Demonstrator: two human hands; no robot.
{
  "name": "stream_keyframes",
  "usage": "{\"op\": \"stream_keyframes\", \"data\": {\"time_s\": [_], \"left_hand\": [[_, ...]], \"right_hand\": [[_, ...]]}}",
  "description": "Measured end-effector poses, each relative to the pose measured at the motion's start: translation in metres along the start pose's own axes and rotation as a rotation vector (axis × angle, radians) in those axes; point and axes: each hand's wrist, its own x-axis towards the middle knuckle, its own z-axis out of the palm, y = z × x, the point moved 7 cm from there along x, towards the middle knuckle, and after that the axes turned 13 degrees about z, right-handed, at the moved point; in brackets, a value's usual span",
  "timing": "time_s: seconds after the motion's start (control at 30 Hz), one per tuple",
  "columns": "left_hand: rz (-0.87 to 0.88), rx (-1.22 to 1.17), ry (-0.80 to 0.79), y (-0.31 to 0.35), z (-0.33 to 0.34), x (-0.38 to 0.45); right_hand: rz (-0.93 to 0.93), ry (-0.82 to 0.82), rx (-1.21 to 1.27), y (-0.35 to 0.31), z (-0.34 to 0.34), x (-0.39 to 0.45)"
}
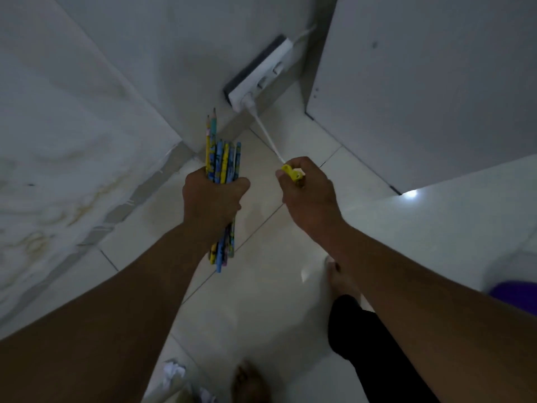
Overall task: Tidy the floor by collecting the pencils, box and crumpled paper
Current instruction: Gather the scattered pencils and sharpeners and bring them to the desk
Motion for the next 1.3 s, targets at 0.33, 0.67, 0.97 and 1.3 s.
{"op": "stream_keyframes", "data": {"time_s": [0.33, 0.67, 0.97, 1.3], "left_hand": [[0.152, -0.036, 0.012, 0.221, -0.095, -0.039], [0.299, -0.012, 0.165, 0.433, -0.140, -0.068], [0.376, -0.088, 0.367, 0.584, -0.157, -0.103], [0.443, -0.328, 0.570, 0.676, -0.156, -0.084]], "right_hand": [[-0.016, 0.121, 0.074, -0.169, -0.123, -0.079], [-0.240, 0.118, 0.049, -0.343, -0.250, -0.127], [-0.373, 0.114, 0.069, -0.449, -0.352, -0.147], [-0.393, 0.081, 0.124, -0.501, -0.403, -0.122]]}}
